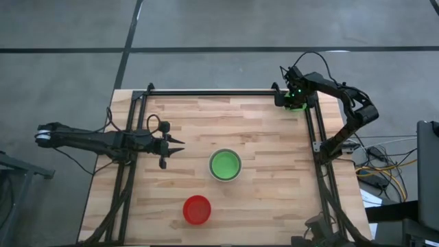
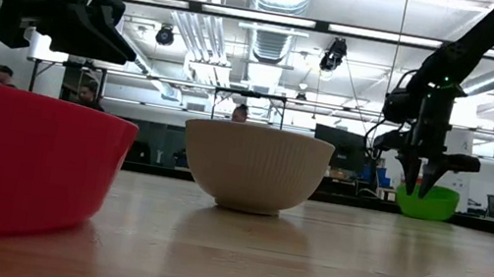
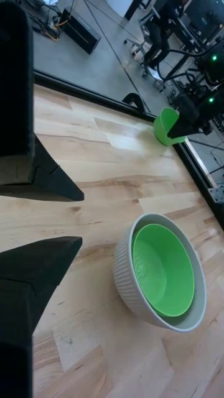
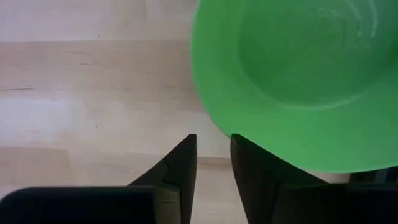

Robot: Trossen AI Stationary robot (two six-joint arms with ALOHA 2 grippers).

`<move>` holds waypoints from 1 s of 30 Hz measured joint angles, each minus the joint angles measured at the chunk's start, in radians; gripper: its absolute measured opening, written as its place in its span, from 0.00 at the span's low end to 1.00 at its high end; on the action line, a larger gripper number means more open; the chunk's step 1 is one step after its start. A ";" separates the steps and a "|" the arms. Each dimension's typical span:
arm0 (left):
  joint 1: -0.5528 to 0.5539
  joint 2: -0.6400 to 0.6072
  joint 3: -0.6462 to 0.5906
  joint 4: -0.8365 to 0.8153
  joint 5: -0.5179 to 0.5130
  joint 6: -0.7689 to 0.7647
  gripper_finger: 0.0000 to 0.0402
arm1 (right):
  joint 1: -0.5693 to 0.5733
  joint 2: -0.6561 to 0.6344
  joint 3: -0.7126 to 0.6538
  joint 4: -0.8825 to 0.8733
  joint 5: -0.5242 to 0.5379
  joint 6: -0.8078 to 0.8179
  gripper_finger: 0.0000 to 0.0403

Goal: Nest bowls inside each other
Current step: Stack the green bowl on top of the bottom green bowl

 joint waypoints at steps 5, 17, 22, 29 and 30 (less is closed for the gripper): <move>0.000 0.000 0.000 0.000 0.000 0.000 0.27 | 0.000 0.000 0.000 0.008 0.000 0.000 0.23; 0.000 0.000 0.000 0.000 0.000 0.000 0.27 | -0.012 0.018 0.098 -0.028 0.051 -0.039 0.23; 0.000 0.000 0.000 0.000 0.000 0.000 0.27 | -0.023 0.104 0.147 -0.085 0.054 -0.069 0.23; 0.000 0.000 0.000 0.000 0.000 0.000 0.27 | -0.019 0.181 0.197 -0.098 0.038 -0.100 0.23; 0.000 0.000 0.000 0.000 0.000 0.000 0.27 | -0.019 0.187 0.202 -0.097 0.035 -0.108 0.23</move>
